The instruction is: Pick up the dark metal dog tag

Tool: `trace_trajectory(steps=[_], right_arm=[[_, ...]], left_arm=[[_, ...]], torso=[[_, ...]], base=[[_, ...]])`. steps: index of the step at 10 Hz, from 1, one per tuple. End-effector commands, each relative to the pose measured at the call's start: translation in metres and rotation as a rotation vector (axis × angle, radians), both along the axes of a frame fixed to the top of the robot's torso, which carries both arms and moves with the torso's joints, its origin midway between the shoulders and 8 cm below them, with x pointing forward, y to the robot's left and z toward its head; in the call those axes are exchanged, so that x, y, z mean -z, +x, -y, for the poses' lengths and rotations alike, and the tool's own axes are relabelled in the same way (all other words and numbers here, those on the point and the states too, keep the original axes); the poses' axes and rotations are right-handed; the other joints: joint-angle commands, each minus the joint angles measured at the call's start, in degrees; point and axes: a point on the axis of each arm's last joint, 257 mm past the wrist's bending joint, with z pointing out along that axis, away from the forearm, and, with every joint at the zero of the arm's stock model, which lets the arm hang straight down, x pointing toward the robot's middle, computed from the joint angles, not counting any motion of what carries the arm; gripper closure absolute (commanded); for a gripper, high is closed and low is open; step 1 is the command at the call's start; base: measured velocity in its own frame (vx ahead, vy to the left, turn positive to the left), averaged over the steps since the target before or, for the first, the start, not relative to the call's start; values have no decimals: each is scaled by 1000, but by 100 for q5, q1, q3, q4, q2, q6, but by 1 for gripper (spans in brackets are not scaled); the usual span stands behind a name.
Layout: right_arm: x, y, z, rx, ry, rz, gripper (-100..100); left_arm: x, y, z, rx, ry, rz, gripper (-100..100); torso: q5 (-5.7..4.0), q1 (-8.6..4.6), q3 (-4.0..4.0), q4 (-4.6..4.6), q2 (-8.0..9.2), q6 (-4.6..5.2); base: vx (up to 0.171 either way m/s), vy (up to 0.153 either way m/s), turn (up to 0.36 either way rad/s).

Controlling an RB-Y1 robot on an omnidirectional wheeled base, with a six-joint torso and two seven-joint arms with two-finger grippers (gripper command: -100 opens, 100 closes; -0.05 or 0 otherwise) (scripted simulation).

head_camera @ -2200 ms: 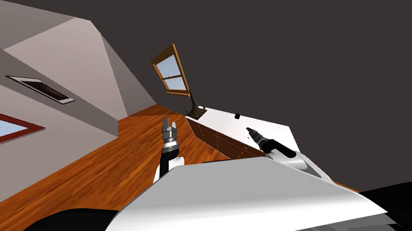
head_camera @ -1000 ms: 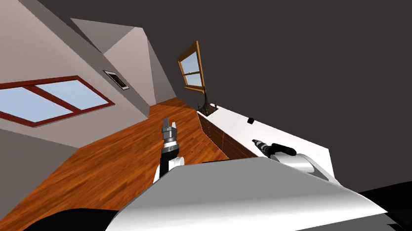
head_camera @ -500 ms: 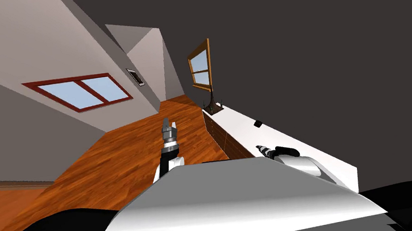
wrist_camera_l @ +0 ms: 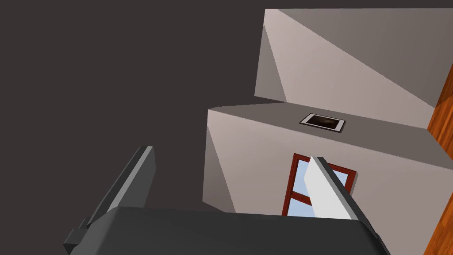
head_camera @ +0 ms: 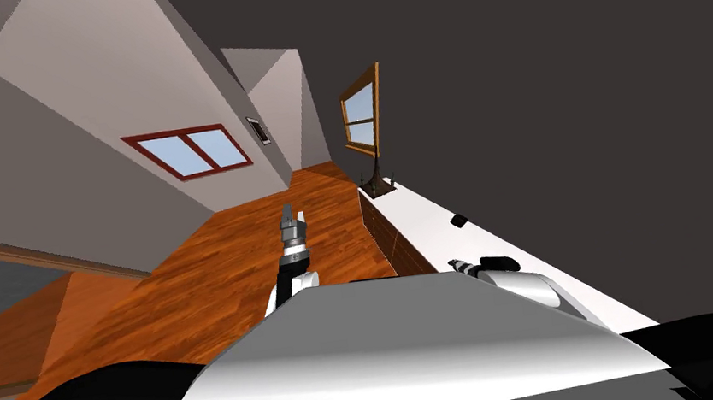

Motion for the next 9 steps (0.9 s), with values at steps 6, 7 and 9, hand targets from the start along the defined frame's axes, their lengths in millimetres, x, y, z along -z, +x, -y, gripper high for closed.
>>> trace_trajectory(steps=[6,7,9], right_arm=[[14,-40,11,10,14,-133,0],[17,-34,18,38,12,-133,-100],[21,-21,31,91,10,-125,-100]], left_arm=[[0,0,0,0,0,0,0],[0,0,0,0,0,0,0],[0,0,0,0,0,0,0]], torso=[[0,6,-3,-1,-6,6],[3,16,-5,-2,-9,5],[2,9,16,6,28,0]], base=[[-17,-50,208],[-64,-2,210],[-168,-24,315]])
